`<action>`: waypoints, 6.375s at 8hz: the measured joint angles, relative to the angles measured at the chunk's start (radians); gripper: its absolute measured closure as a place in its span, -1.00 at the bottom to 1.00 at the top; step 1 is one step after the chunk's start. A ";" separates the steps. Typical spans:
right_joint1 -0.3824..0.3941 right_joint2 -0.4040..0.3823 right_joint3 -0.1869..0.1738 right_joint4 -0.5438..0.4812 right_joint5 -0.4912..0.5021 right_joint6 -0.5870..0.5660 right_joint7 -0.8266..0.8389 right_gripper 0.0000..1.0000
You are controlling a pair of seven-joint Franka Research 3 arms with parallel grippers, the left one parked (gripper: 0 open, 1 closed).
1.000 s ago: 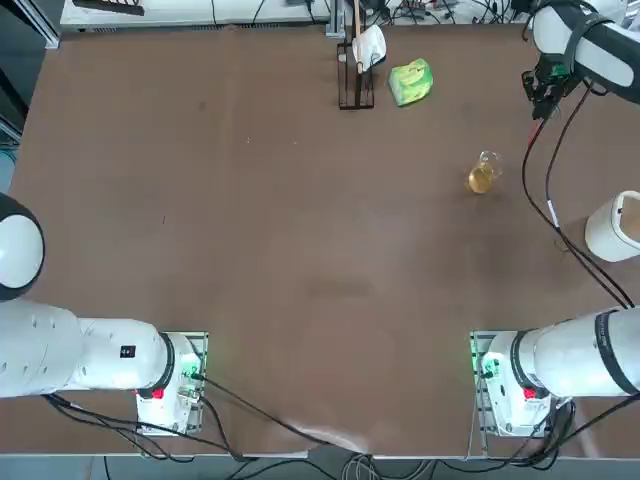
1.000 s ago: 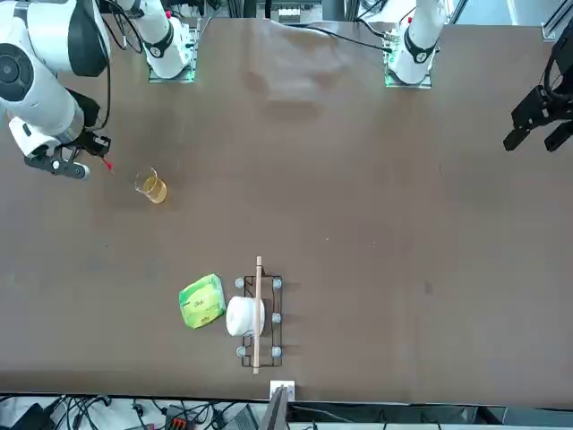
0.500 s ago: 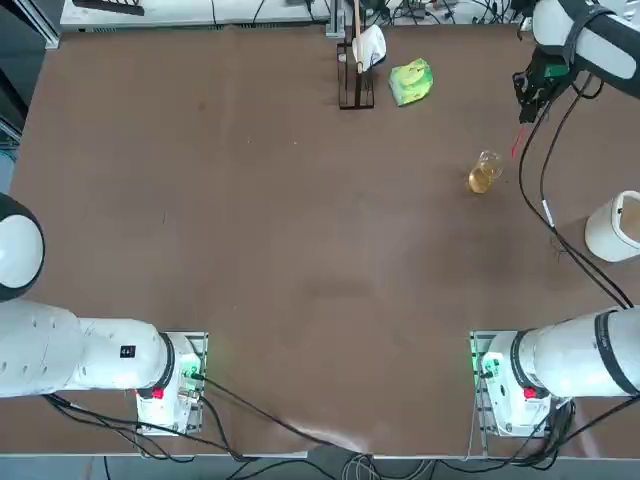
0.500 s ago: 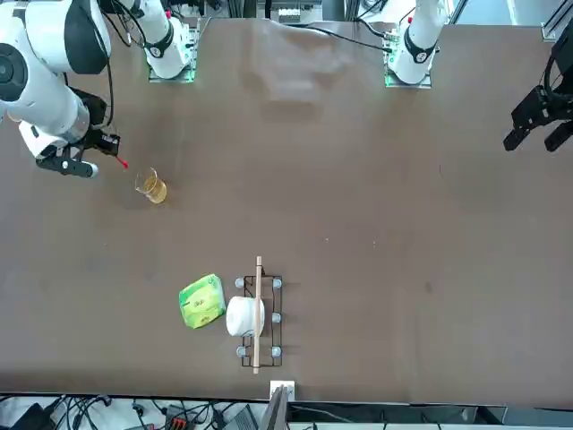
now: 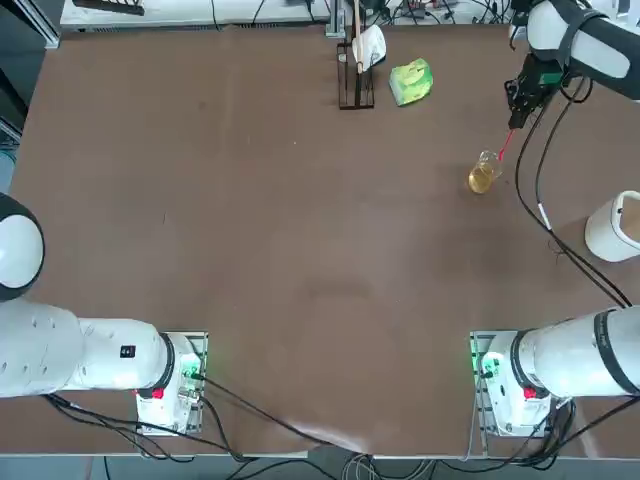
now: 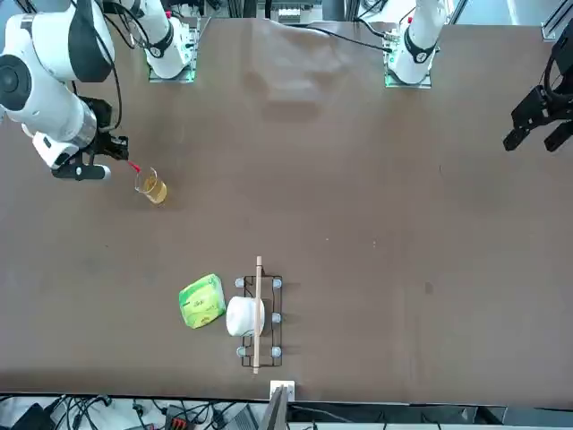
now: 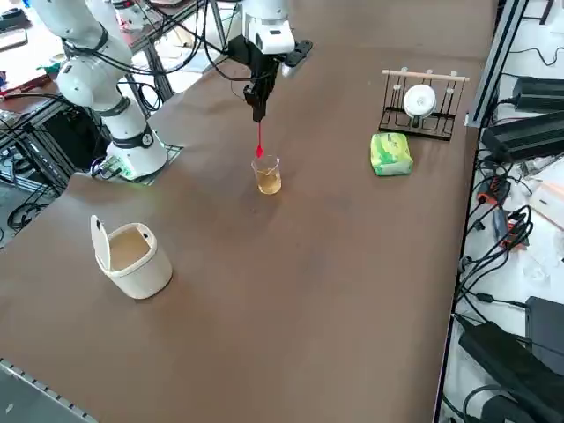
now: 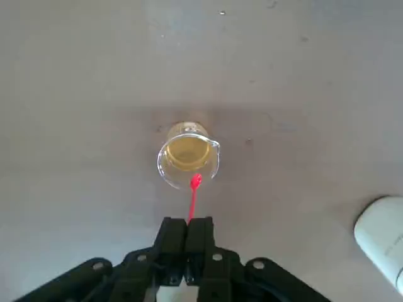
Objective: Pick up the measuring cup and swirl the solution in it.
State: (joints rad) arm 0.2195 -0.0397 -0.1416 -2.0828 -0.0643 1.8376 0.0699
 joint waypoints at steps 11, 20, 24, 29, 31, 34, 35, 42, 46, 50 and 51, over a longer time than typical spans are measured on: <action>-0.021 0.071 -0.004 -0.131 0.044 0.197 -0.169 0.96; -0.032 0.113 -0.001 -0.131 0.011 0.321 -0.163 0.96; 0.013 0.114 0.008 -0.134 0.014 0.317 -0.100 0.96; 0.015 0.112 0.007 -0.135 0.015 0.213 -0.103 0.96; -0.002 0.112 0.000 -0.135 0.015 0.212 -0.145 0.96; -0.041 0.122 -0.007 -0.134 0.015 0.269 -0.197 0.96; -0.041 0.136 -0.006 -0.134 0.015 0.305 -0.197 0.96; 0.007 0.158 0.009 -0.136 0.125 0.307 -0.191 0.96; -0.034 0.144 -0.005 -0.137 0.125 0.249 -0.282 0.96; -0.137 0.149 -0.011 -0.139 0.125 0.286 -0.436 0.96; -0.135 0.154 -0.005 -0.139 0.128 0.314 -0.435 0.96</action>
State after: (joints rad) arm 0.0842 0.1143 -0.1463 -2.2216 0.0638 2.1514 -0.3646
